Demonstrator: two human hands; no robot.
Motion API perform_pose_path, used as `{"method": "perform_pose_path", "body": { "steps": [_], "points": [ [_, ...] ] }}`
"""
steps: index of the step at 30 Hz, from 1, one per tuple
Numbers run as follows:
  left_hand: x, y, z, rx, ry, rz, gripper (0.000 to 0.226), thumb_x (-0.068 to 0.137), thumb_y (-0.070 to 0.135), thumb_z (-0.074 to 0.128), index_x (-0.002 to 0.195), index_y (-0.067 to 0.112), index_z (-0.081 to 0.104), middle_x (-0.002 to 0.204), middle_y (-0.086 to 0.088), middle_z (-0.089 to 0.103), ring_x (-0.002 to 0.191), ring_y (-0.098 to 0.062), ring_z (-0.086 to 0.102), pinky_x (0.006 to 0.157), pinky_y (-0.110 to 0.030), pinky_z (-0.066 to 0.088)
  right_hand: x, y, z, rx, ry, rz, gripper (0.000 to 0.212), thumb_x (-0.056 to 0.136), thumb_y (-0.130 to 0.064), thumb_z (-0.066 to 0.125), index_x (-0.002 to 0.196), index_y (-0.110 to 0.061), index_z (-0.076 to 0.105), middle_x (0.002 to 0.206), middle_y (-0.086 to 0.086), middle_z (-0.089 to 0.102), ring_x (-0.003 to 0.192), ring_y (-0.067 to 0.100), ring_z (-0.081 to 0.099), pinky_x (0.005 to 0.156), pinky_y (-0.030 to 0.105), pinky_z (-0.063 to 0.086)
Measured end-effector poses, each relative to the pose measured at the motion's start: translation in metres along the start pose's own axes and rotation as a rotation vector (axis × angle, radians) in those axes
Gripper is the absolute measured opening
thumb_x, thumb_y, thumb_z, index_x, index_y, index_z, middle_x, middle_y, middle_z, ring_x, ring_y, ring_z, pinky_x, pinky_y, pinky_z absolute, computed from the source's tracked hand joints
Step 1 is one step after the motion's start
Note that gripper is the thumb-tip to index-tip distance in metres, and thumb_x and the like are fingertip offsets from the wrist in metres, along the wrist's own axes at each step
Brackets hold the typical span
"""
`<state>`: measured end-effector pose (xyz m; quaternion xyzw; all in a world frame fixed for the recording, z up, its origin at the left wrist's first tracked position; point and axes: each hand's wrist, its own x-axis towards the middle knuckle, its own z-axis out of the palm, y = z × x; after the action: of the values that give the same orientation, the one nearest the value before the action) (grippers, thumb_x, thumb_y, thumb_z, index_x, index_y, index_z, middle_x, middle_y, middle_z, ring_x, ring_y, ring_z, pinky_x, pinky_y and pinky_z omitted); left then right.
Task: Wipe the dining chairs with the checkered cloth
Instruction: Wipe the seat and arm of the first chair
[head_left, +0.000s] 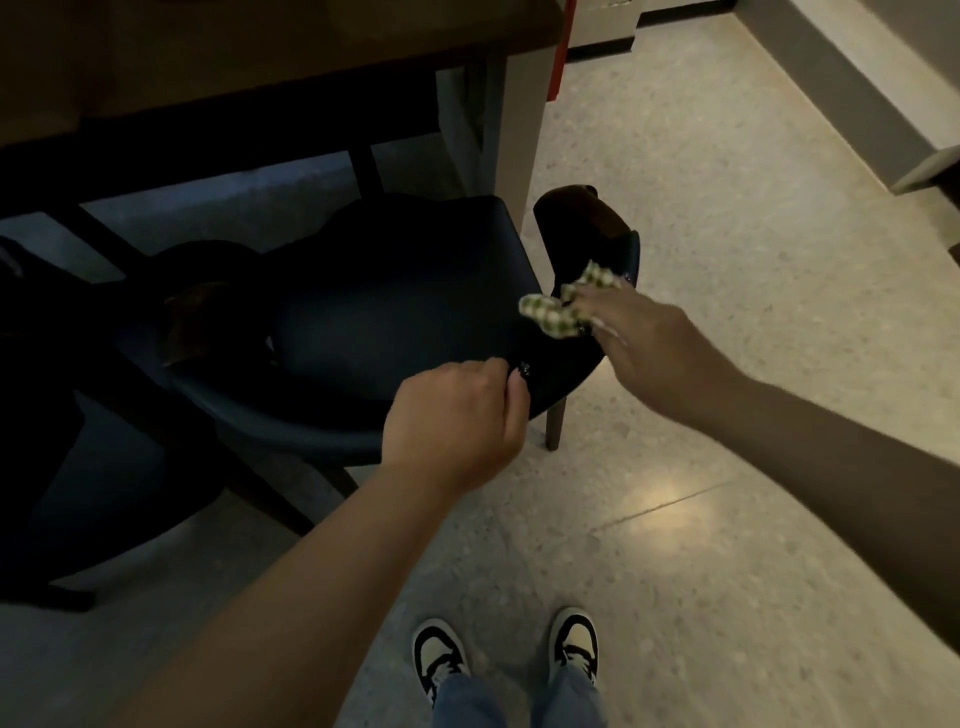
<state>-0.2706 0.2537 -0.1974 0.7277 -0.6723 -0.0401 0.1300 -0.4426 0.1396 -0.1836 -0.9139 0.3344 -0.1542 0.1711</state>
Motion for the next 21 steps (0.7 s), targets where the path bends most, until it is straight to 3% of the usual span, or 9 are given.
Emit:
{"method": "perform_pose_path", "body": {
  "steps": [3,5,7,9,11,13,17,21],
  "points": [
    [0.005,-0.010,-0.006,-0.161,-0.098,0.020,0.036,0.100,0.040,0.032,0.102,0.022,0.062,0.088,0.003,0.064,0.077,-0.019,0.060,0.061,-0.032,0.043,0.026,0.025,-0.014,-0.090,-0.056,0.048,0.026,0.093,0.003,0.051,0.117,0.005,0.061,0.112,0.027,0.062,0.099,0.039,0.061,0.085,0.039,0.047],
    [0.003,-0.030,-0.014,-0.223,-0.264,0.095,0.044,0.100,0.049,0.029,0.133,0.031,0.052,0.120,0.003,0.063,0.106,-0.019,0.060,0.083,-0.035,0.050,0.047,0.041,-0.015,-0.132,-0.093,0.158,0.024,0.097,-0.003,0.045,0.115,0.005,0.060,0.111,0.026,0.061,0.098,0.038,0.058,0.074,0.031,0.038],
    [-0.004,-0.062,-0.026,-0.135,-0.452,0.156,0.065,0.090,0.068,0.016,0.145,0.040,0.034,0.137,0.006,0.055,0.121,-0.016,0.054,0.093,-0.034,0.047,0.059,0.047,-0.010,-0.153,-0.079,0.226,0.025,0.099,-0.007,0.041,0.111,0.008,0.057,0.110,0.027,0.059,0.096,0.038,0.055,0.066,0.028,0.027],
    [-0.011,-0.096,-0.036,-0.016,-0.542,0.125,0.087,0.075,0.082,0.000,0.145,0.043,0.033,0.137,0.006,0.055,0.122,-0.017,0.054,0.094,-0.034,0.046,0.060,0.037,-0.005,-0.139,-0.041,0.306,0.026,0.100,-0.010,0.040,0.111,0.008,0.056,0.109,0.026,0.059,0.096,0.037,0.055,0.069,0.031,0.032],
    [-0.015,-0.115,-0.036,0.055,-0.524,0.123,0.096,0.070,0.086,-0.010,0.142,0.044,0.038,0.132,0.005,0.059,0.116,-0.017,0.057,0.091,-0.036,0.048,0.047,0.011,0.003,-0.146,-0.021,0.307,0.023,0.098,-0.009,0.042,0.109,0.004,0.057,0.105,0.024,0.059,0.093,0.035,0.055,0.069,0.031,0.036],
    [-0.015,-0.118,-0.031,0.063,-0.463,0.155,0.097,0.068,0.086,-0.011,0.137,0.045,0.043,0.122,0.006,0.064,0.107,-0.016,0.061,0.084,-0.036,0.051,0.025,-0.021,0.014,-0.138,-0.041,0.207,0.017,0.096,-0.007,0.045,0.104,0.000,0.059,0.097,0.018,0.056,0.086,0.030,0.052,0.067,0.029,0.032],
    [-0.015,-0.119,-0.025,0.037,-0.404,0.120,0.094,0.068,0.086,-0.008,0.134,0.047,0.046,0.116,0.008,0.066,0.102,-0.015,0.062,0.079,-0.035,0.051,0.011,-0.048,0.009,-0.104,-0.194,-0.006,0.017,0.095,-0.009,0.047,0.106,-0.005,0.060,0.094,0.010,0.059,0.087,0.028,0.058,0.070,0.033,0.043],
    [-0.014,-0.118,-0.024,0.002,-0.392,0.091,0.097,0.065,0.089,-0.010,0.130,0.048,0.048,0.112,0.007,0.067,0.101,-0.018,0.062,0.075,-0.033,0.048,0.037,-0.003,-0.010,-0.207,-0.149,0.192,0.019,0.098,-0.008,0.044,0.108,0.001,0.057,0.095,0.020,0.059,0.076,0.028,0.052,0.062,0.028,0.030]
  ]
}}
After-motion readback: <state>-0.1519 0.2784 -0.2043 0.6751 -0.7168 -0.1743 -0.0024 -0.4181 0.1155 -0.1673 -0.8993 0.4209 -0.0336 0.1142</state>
